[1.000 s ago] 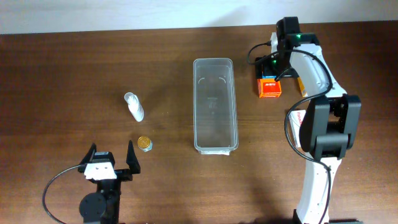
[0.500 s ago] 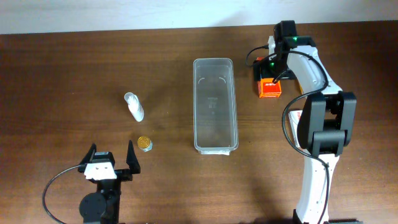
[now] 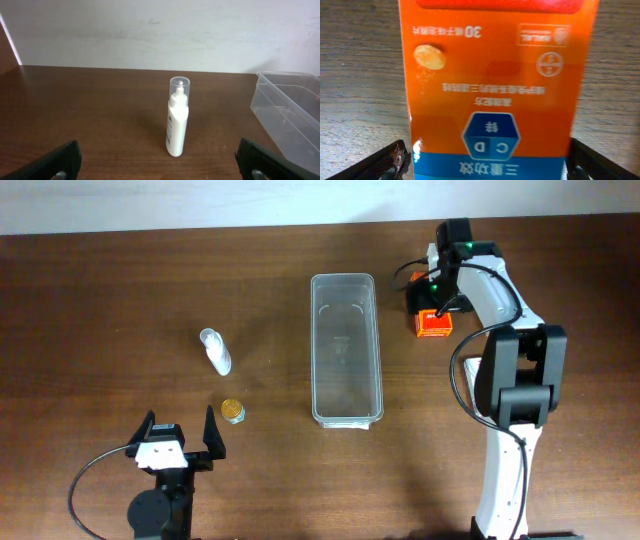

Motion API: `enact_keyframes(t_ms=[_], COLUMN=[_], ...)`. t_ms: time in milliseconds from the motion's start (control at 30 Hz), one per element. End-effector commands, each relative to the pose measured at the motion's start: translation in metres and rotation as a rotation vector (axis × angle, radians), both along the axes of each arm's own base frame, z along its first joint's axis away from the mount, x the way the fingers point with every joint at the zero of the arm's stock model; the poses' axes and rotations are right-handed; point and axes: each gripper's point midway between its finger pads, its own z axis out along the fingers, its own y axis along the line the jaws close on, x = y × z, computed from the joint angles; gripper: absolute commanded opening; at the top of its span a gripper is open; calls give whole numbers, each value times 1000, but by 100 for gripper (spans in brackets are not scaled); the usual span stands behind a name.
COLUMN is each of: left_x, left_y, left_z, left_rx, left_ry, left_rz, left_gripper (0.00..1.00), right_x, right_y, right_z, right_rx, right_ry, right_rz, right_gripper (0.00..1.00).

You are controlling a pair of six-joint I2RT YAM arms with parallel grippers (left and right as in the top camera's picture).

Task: Pack container
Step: 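Close the right gripper on the orange box and lift it, then carry the orange box left and lower it into the container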

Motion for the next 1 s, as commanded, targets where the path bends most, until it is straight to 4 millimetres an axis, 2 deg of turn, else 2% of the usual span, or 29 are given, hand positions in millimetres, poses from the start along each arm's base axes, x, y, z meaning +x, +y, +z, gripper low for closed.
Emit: enact_keyframes(t_ms=[0,200,300,333,433,567,800,967], left_x=[0,0,0,0,0,0,0,0], left_y=[-2,-1,-1,-1,-1,-1,-1,-1], left_z=[-1,-1,-1,-1,-1,-1,-1,-1], left_rx=[18,18,18,18,18,18,18,18], left_ry=[2,1,1,1,1,1,1,2], left_rz=[-12,-12,-12,-12,-12,-12,-12,-12], left_gripper=[99,99,99,99,99,99,99,99], right_x=[-1,-2,-1,-1,1,6,21,19], right_y=[14,15,13,12,10,9,7,8], right_z=[-13,-17,-17,-17,-14,-7,36,88], right_rx=[8,5,5,5,5,6,7,9], right_ry=[21,28,27,27,20,1,-52,-66], right_rz=[24,26,23,21,17,14,9,12], right_gripper=[91,84,76,69,60,54,56,64])
